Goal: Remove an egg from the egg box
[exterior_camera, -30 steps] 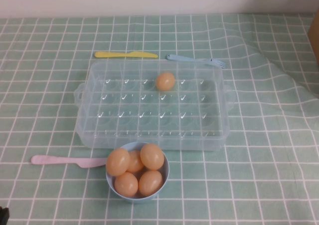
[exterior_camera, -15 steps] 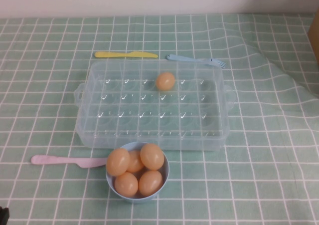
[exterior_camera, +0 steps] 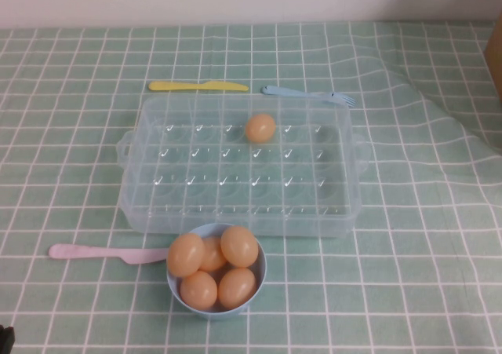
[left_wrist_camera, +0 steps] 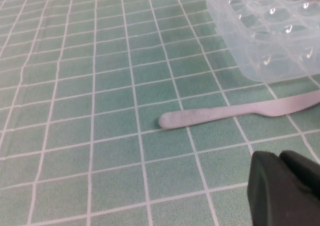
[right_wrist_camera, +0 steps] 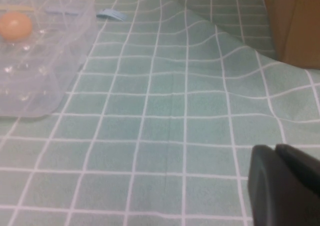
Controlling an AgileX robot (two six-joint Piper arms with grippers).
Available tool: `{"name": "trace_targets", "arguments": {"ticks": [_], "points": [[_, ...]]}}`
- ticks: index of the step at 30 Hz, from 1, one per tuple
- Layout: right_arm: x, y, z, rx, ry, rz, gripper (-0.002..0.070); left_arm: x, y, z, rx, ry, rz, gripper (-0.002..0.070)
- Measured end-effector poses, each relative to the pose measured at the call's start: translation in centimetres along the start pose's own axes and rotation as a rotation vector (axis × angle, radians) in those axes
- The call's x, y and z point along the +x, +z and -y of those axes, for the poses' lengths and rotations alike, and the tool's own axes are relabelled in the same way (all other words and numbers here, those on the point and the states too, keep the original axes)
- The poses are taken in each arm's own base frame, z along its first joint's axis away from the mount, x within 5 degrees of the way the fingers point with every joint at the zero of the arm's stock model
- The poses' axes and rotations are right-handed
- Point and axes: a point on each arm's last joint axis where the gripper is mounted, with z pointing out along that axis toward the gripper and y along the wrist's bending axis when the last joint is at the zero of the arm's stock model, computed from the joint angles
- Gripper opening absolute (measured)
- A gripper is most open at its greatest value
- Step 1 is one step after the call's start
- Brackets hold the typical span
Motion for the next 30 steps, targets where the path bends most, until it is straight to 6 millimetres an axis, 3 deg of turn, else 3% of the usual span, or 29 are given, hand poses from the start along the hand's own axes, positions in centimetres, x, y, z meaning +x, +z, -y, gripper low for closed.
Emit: {"name": "trace_targets", "arguments": {"ticks": [12,20,25,30], "points": [[-2.0,-0.2,-0.4,-0.082,0.374,0.206,-0.0017,0.0,0.0,0.0,0.000,0.000,0.000,-0.0004],[-2.4,-0.3,-0.2,-0.089,0.472,0.261,-0.0017,0.0,0.0,0.0,0.000,0.000,0.000,-0.0004],[-2.4,-0.4,-0.7,-0.136,0.536,0.203,-0.0017,0.0,0.0,0.0,0.000,0.000,0.000,-0.0004],[-5.2,-1.0,-2.3,-0.225,0.520,0.015,-0.0017,0.0,0.0,0.0,0.000,0.000,0.000,-0.0004]]}}
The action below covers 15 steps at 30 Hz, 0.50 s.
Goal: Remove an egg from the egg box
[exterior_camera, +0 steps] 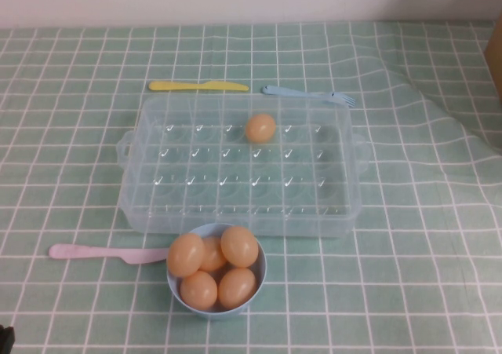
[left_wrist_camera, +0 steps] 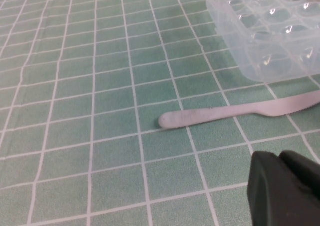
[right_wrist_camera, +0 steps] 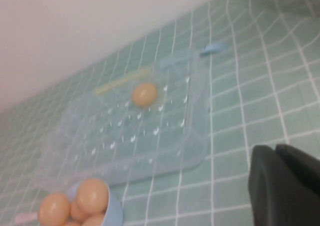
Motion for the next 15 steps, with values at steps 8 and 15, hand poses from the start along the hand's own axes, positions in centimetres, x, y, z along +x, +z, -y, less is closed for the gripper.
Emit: {"name": "trace_targets", "arguments": {"ticks": [8,15], "points": [[-3.6,2.6,-3.0,0.097,-0.092,-0.427,-0.0017,0.0,0.0,0.0,0.000,0.000,0.000,-0.0004],[-5.5,6.7,-2.9,0.177,-0.180,-0.696,-0.0017,0.0,0.0,0.0,0.000,0.000,0.000,-0.0004]]}}
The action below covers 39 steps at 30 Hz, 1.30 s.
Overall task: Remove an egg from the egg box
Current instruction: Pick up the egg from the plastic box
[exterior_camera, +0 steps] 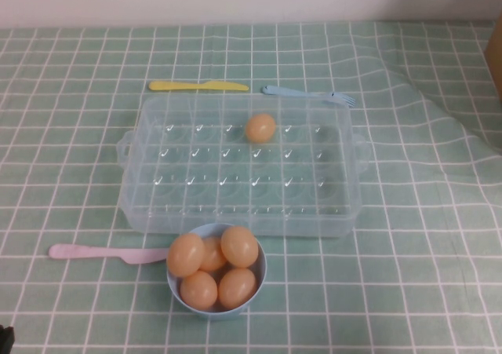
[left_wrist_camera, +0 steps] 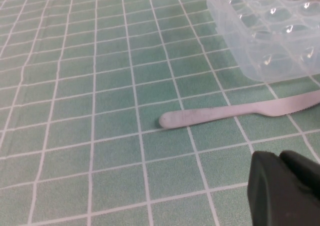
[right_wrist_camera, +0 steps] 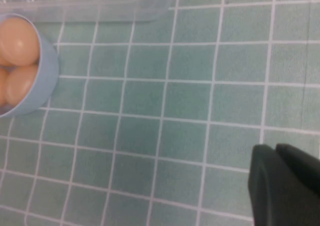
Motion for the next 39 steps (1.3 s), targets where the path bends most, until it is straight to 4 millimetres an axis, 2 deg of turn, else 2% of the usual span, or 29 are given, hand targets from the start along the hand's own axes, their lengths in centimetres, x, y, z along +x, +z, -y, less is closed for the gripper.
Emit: {"name": "trace_targets", "arguments": {"ticks": [5,9,13,18,21,26,30,33,34,37,39], "points": [[-2.4,2.3,-0.2,0.021,-0.053,-0.101,-0.0017,0.0,0.0,0.0,0.000,0.000,0.000,-0.0004],[-4.9,5.0,-2.6,-0.002,-0.160,-0.140,-0.0017,0.0,0.0,0.0,0.000,0.000,0.000,-0.0004],[-7.2,8.5,-7.1,-0.071,-0.283,-0.172,-0.0017,0.0,0.0,0.0,0.000,0.000,0.000,-0.0004],[-9.3,13.6,-13.2,-0.132,-0.439,-0.211,-0.0017,0.0,0.0,0.0,0.000,0.000,0.000,-0.0004],[-10.3,16.6,-16.3,-0.156,-0.497,-0.232,-0.0017,0.0,0.0,0.0,0.000,0.000,0.000,-0.0004],[-12.5,20.9,-18.6,-0.152,-0.518,-0.250,0.0013,0.0,0.0,0.0,0.000,0.000,0.000,-0.0004],[-14.2,23.3,-19.2,-0.086,-0.453,-0.215,0.0124,0.0,0.0,0.0,0.000,0.000,0.000,-0.0004],[-15.2,24.8,-19.0,-0.023,-0.370,-0.185,0.0256,0.0,0.0,0.0,0.000,0.000,0.000,-0.0004],[-15.6,25.3,-18.9,-0.001,-0.324,-0.169,0.0323,0.0,0.0,0.0,0.000,0.000,0.000,-0.0004],[-16.5,26.4,-18.4,0.023,-0.223,-0.108,0.0468,0.0,0.0,0.0,0.000,0.000,0.000,-0.0004],[-17.1,27.0,-18.1,0.020,-0.176,-0.058,0.0547,0.0,0.0,0.0,0.000,0.000,0.000,-0.0004]]}}
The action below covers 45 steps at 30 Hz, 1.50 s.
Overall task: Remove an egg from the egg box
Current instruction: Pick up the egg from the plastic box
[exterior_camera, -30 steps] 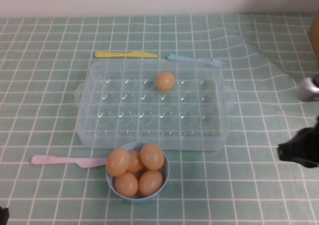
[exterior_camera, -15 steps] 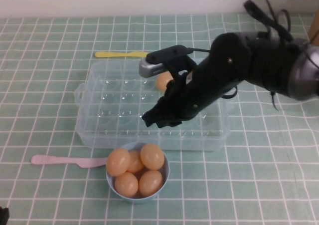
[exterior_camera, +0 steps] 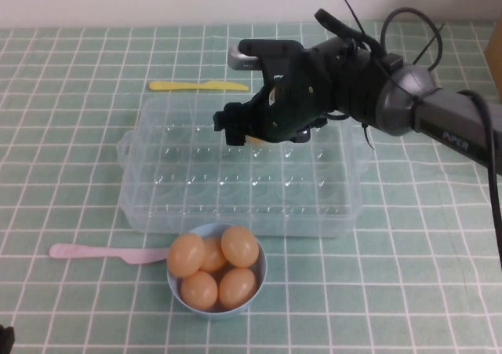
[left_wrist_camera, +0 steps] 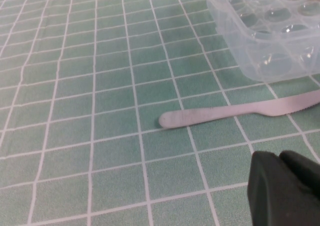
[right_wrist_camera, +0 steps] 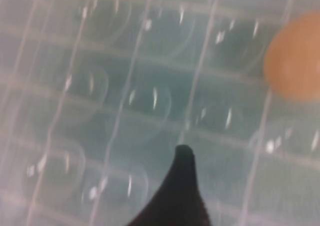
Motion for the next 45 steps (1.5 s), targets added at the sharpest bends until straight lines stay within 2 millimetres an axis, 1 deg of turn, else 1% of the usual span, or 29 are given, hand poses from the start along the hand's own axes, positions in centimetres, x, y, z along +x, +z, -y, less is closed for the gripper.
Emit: {"name": "trace_targets", "arguments": {"ticks": [2,5,8,11,17,21,27,34,45], "points": [[-0.4,0.7,0.3,-0.011,0.020,0.047,0.0582,0.0,0.0,0.0,0.000,0.000,0.000,-0.0004],[-0.7,1.7,0.5,-0.026,0.028,0.097,0.0601,0.0,0.0,0.0,0.000,0.000,0.000,-0.0004],[-0.7,2.5,0.8,-0.019,0.026,0.107,0.0606,0.0,0.0,0.0,0.000,0.000,0.000,-0.0004],[-0.8,3.0,1.6,0.001,0.046,0.110,0.0608,0.0,0.0,0.0,0.000,0.000,0.000,-0.0004],[-1.6,3.3,2.8,0.016,0.069,0.162,0.0609,0.0,0.0,0.0,0.000,0.000,0.000,-0.0004],[-1.7,3.4,2.8,0.010,0.067,0.175,0.0609,0.0,0.0,0.0,0.000,0.000,0.000,-0.0004],[-1.3,4.9,3.3,0.019,0.068,0.164,0.0609,0.0,0.0,0.0,0.000,0.000,0.000,-0.0004],[-2.0,5.2,3.2,0.032,0.051,0.172,0.0609,0.0,0.0,0.0,0.000,0.000,0.000,-0.0004],[-1.7,6.3,3.5,0.037,0.045,0.168,0.0609,0.0,0.0,0.0,0.000,0.000,0.000,-0.0004]]}}
